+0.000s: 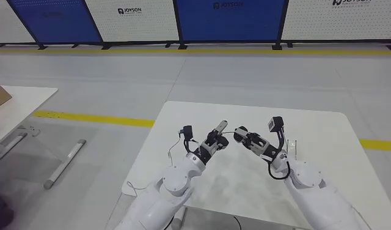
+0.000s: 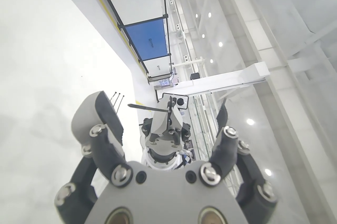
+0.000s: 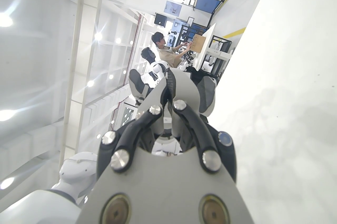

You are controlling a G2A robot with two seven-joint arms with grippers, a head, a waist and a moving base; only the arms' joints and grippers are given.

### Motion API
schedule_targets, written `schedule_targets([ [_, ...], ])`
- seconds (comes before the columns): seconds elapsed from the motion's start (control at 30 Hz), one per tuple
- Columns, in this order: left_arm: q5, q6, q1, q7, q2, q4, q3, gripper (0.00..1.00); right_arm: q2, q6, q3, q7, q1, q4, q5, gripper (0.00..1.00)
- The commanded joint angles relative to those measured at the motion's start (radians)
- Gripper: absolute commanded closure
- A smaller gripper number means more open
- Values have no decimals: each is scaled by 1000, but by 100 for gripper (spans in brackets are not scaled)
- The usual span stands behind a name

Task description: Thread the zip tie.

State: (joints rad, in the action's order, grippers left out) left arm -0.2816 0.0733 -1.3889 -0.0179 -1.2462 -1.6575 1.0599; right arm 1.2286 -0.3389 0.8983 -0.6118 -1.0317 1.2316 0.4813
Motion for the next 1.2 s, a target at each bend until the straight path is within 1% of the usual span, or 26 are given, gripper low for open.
schedule_targets([
  [0.0,8,4,3,3,-2,5,-5,61,0,0,0,0,0,0,0,100],
  [0.03,9,6,4,5,-3,7,-6,64,0,0,0,0,0,0,0,100],
  [0.1,10,9,4,6,-4,9,-7,64,0,0,0,0,0,0,0,100],
  [0.17,10,11,4,6,-5,11,-6,73,0,0,0,0,0,0,0,100],
  [0.2,11,11,5,5,-5,11,-6,75,0,0,0,0,0,0,0,100],
  [0.23,12,12,5,4,-6,12,-5,88,0,0,0,0,0,0,0,100],
  [0.37,14,13,4,-2,-7,13,-3,85,0,0,0,0,0,0,0,100],
  [0.43,16,12,4,-3,-8,13,-2,90,0,0,0,0,0,0,0,100],
  [0.5,20,10,5,-3,-8,13,-2,100,0,0,0,0,0,0,0,100],
  [0.83,22,10,5,1,-13,15,0,100,0,0,0,0,0,0,0,100],
  [0.87,20,9,5,3,-13,14,0,81,0,0,0,0,0,0,0,100],
  [0.9,19,7,4,4,-14,12,1,16,0,0,0,0,0,0,0,100],
  [0.93,20,6,3,2,-14,10,1,0,0,0,0,0,0,0,0,100],
  [1.07,31,14,-8,-6,-14,-3,2,1,0,0,0,0,0,0,0,100],
  [1.1,34,15,-11,-8,-14,-4,2,7,0,0,0,0,0,0,0,100],
  [1.13,36,15,-12,-10,-13,-5,3,8,0,0,0,0,0,0,0,100],
  [1.17,39,16,-13,-12,-13,-7,4,25,0,0,0,0,0,0,0,100],
])
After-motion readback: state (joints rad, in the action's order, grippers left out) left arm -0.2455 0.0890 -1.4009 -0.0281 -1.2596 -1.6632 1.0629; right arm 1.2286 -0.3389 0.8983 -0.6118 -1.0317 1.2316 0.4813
